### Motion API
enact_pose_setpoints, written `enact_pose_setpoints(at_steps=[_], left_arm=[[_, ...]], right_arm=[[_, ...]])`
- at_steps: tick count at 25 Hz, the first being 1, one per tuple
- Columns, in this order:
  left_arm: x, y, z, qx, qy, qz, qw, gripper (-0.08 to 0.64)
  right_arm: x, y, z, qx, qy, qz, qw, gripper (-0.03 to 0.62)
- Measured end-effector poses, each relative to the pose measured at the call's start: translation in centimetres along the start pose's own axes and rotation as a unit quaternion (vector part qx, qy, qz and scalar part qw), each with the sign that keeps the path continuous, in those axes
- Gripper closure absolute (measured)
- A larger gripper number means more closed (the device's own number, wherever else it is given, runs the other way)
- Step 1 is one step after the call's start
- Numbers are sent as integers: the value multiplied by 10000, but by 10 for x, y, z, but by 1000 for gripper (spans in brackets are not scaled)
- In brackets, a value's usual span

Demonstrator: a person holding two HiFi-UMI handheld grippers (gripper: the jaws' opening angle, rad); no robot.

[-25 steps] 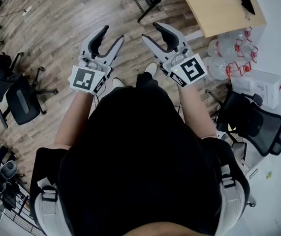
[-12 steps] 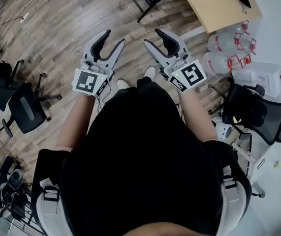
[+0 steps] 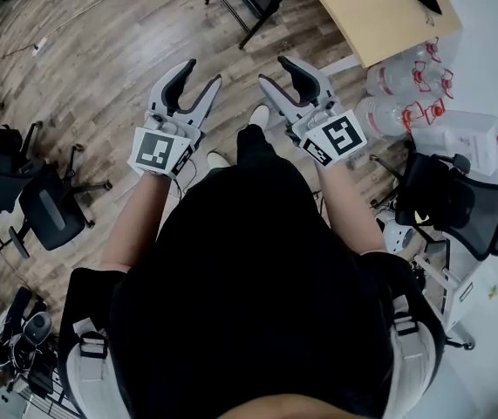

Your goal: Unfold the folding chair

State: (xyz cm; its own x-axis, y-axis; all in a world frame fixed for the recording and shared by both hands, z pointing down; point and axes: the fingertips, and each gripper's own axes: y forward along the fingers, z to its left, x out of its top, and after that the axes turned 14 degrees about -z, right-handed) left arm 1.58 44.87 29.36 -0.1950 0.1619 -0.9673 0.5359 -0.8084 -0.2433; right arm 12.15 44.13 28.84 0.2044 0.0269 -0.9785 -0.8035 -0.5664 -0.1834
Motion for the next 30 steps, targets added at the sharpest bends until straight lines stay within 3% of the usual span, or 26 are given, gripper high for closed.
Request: enact_pose_setpoints(at_steps=[17,30], left_arm=[[-28,209,29,14,347,161,9993,359],[-64,299,73,-315,307,273,9987,359]], right_arm=[[17,43,-215,206,159,-191,9995,405],[6,85,-305,-125,215,-175,9995,405]])
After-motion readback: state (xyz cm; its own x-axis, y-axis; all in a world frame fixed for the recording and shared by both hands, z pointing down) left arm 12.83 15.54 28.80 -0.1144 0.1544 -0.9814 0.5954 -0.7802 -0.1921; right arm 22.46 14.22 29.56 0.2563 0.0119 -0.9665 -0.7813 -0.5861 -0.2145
